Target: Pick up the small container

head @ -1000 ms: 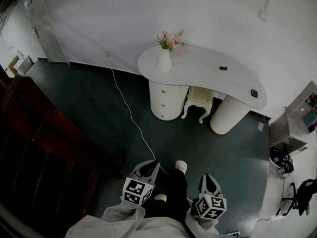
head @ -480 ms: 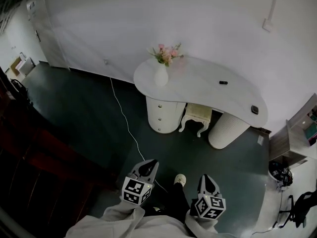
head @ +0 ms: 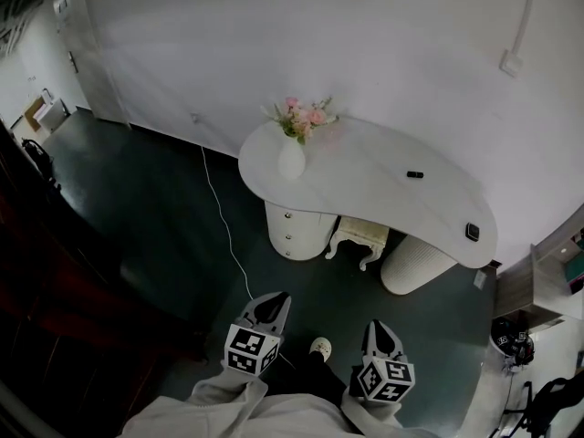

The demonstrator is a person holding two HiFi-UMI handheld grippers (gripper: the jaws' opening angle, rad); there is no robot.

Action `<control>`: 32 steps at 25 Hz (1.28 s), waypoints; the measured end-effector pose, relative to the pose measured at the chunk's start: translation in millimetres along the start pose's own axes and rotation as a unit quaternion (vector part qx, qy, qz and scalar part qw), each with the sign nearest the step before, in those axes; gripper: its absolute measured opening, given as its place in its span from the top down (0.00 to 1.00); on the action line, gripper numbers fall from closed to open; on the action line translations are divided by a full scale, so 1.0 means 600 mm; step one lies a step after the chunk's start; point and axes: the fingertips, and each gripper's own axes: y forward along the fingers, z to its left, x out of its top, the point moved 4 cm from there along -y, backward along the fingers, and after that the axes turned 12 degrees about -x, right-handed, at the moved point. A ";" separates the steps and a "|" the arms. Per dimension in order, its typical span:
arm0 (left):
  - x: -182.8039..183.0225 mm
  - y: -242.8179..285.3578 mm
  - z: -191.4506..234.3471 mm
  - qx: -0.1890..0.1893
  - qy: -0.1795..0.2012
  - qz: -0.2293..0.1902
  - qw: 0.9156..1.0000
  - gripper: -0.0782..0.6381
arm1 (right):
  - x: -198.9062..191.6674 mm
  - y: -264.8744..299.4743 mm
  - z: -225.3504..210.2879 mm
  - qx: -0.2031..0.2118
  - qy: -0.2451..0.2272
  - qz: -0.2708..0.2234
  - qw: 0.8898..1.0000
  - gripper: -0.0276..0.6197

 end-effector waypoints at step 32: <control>0.009 0.227 0.013 0.042 -0.024 0.018 0.999 0.85 | 0.067 0.224 -0.102 0.079 -0.018 0.050 0.995 0.88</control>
